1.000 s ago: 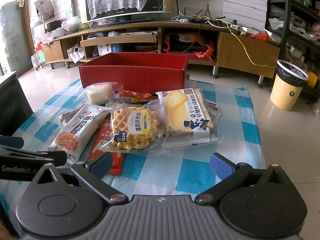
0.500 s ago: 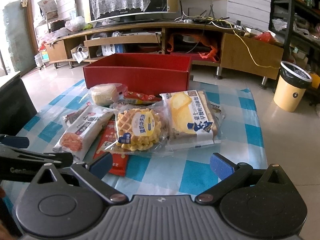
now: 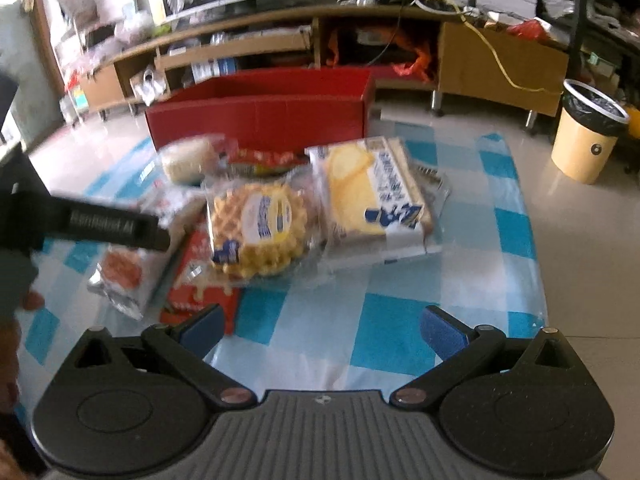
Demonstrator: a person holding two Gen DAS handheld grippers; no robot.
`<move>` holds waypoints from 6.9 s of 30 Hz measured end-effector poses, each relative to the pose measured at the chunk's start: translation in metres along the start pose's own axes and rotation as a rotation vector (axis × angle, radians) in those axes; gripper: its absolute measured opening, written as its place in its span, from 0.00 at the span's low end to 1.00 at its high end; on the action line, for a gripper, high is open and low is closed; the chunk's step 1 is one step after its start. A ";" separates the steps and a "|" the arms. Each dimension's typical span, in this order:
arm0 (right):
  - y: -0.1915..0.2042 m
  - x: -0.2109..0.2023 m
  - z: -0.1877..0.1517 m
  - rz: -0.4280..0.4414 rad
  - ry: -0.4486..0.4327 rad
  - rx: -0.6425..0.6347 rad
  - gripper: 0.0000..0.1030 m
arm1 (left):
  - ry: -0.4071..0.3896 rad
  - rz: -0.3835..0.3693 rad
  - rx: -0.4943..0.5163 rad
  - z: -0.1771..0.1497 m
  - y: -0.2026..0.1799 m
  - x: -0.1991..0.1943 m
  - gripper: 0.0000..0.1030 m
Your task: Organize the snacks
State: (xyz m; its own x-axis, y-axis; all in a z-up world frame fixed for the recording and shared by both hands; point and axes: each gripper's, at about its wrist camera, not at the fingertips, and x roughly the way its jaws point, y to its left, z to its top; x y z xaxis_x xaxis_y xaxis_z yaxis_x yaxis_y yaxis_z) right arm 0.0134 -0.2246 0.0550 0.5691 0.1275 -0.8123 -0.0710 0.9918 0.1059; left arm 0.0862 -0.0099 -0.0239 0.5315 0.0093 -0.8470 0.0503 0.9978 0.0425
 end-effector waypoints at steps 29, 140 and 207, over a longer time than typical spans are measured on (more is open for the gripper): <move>0.000 0.017 0.018 0.051 0.017 -0.046 0.71 | 0.088 -0.092 0.062 -0.007 0.004 0.006 0.58; -0.048 0.023 0.139 0.205 -0.141 0.148 0.74 | -0.074 -0.242 -0.052 0.094 -0.015 -0.040 0.52; -0.003 0.155 0.195 0.131 0.079 -0.101 0.79 | 0.054 -0.065 -0.076 0.141 0.000 0.072 0.79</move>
State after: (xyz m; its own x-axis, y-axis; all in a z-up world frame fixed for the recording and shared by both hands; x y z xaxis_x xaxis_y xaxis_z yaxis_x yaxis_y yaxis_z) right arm 0.2617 -0.2084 0.0409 0.4841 0.2514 -0.8381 -0.2243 0.9615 0.1589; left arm 0.2434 -0.0184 -0.0098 0.4830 -0.0544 -0.8739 0.0177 0.9985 -0.0524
